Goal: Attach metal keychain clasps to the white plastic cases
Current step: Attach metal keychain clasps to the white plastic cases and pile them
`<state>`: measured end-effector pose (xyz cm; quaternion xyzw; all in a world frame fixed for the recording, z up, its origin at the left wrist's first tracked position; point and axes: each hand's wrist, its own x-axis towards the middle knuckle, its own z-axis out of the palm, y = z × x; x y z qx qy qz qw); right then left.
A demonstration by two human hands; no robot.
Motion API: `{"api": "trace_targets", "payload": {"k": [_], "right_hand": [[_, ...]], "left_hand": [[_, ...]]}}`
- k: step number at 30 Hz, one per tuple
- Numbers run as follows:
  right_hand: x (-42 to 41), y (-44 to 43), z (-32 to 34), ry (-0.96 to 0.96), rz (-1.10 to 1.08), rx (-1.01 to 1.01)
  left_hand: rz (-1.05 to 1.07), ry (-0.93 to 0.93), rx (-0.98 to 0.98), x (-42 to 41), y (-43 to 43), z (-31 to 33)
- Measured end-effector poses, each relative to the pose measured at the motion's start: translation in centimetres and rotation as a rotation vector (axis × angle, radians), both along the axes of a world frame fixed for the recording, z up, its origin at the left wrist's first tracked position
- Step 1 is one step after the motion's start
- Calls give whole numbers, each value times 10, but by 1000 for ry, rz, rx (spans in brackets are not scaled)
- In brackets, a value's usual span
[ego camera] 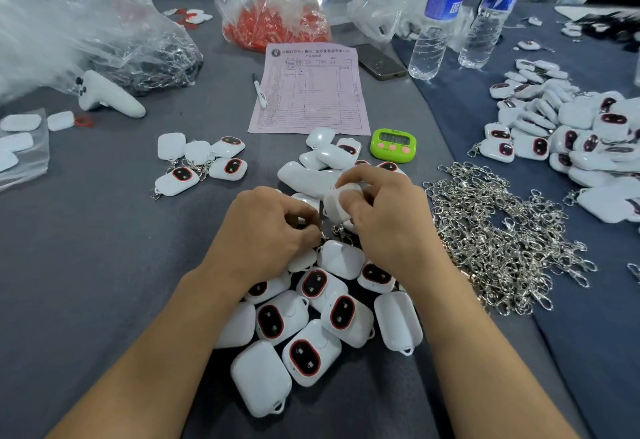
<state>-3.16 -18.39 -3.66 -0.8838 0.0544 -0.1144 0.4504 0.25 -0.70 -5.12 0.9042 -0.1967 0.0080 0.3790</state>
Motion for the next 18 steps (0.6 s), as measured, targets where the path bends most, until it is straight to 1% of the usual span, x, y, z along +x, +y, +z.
{"api": "trace_targets", "payload": {"k": [3,13,18], "right_hand": [[1,-1,1,16,30,64],[-2,-2,4,75,96,-5],[-3,2,4,80,83,-83]], "left_hand": [[-9,25,-21,1,1,0],[-13,22,37,2,1,0],[25,45,52,-2,-2,3]]}}
